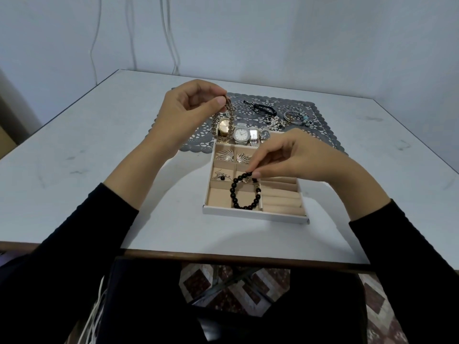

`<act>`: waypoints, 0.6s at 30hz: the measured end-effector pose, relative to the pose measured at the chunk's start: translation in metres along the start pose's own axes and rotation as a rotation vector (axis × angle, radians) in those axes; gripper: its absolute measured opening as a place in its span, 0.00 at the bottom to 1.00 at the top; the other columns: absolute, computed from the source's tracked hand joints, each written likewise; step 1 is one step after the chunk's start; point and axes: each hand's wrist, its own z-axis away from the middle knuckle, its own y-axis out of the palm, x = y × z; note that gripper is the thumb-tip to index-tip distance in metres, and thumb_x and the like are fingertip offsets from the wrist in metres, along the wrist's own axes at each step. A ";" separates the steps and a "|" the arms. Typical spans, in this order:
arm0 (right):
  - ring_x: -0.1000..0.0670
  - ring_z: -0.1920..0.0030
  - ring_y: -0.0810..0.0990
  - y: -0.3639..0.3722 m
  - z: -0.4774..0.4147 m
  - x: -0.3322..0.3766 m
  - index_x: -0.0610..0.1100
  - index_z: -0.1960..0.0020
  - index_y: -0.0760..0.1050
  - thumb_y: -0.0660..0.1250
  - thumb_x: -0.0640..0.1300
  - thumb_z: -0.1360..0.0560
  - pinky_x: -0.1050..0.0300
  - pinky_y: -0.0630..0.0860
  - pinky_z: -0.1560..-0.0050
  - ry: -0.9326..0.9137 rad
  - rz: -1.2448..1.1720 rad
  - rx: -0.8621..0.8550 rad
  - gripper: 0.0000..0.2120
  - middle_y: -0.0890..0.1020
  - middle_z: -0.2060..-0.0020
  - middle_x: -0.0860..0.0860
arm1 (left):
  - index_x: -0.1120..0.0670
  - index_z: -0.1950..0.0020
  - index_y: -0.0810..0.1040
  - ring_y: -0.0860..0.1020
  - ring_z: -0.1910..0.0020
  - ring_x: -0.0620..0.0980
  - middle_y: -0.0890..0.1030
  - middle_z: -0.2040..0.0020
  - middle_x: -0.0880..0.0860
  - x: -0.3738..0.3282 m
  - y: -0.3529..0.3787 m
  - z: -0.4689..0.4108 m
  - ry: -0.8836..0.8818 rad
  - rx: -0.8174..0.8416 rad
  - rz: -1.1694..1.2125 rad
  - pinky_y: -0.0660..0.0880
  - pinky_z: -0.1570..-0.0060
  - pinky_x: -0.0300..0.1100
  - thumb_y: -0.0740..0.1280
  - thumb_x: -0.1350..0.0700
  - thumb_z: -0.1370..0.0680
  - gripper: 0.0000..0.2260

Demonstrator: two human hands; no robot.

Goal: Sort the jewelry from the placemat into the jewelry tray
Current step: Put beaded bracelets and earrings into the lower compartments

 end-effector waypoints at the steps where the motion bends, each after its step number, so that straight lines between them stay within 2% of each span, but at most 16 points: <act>1: 0.40 0.55 0.84 0.003 -0.001 -0.001 0.35 0.50 0.82 0.73 0.34 0.31 0.50 0.80 0.48 -0.015 -0.016 -0.007 0.09 0.85 0.57 0.41 | 0.55 0.50 0.81 0.83 0.53 0.49 0.85 0.55 0.52 0.000 0.000 0.000 -0.001 0.000 0.003 0.78 0.41 0.47 0.71 0.61 0.24 0.05; 5: 0.42 0.54 0.84 0.009 -0.004 -0.002 0.36 0.51 0.82 0.72 0.31 0.31 0.56 0.79 0.48 -0.053 -0.105 -0.055 0.09 0.84 0.56 0.40 | 0.56 0.49 0.81 0.83 0.53 0.49 0.85 0.55 0.51 0.000 0.000 0.000 -0.001 -0.001 -0.007 0.78 0.42 0.46 0.71 0.61 0.24 0.05; 9: 0.45 0.55 0.83 0.006 -0.002 -0.002 0.36 0.52 0.81 0.73 0.32 0.32 0.57 0.79 0.50 -0.071 -0.150 -0.105 0.09 0.84 0.56 0.39 | 0.56 0.48 0.81 0.83 0.54 0.48 0.85 0.56 0.50 0.000 0.000 0.000 0.000 -0.006 -0.007 0.78 0.45 0.42 0.71 0.62 0.24 0.05; 12: 0.46 0.55 0.83 0.000 0.001 -0.001 0.36 0.53 0.82 0.73 0.34 0.33 0.58 0.79 0.51 -0.089 -0.204 -0.152 0.08 0.84 0.57 0.41 | 0.56 0.49 0.81 0.84 0.53 0.48 0.85 0.56 0.50 0.000 0.000 -0.001 -0.002 -0.003 -0.007 0.78 0.44 0.43 0.71 0.62 0.24 0.05; 18: 0.46 0.55 0.82 -0.007 0.006 0.003 0.41 0.54 0.83 0.73 0.34 0.32 0.58 0.78 0.51 -0.124 -0.238 -0.086 0.07 0.84 0.57 0.43 | 0.53 0.50 0.82 0.83 0.51 0.50 0.85 0.54 0.51 0.000 0.000 -0.001 -0.003 0.006 -0.009 0.78 0.42 0.45 0.71 0.61 0.24 0.05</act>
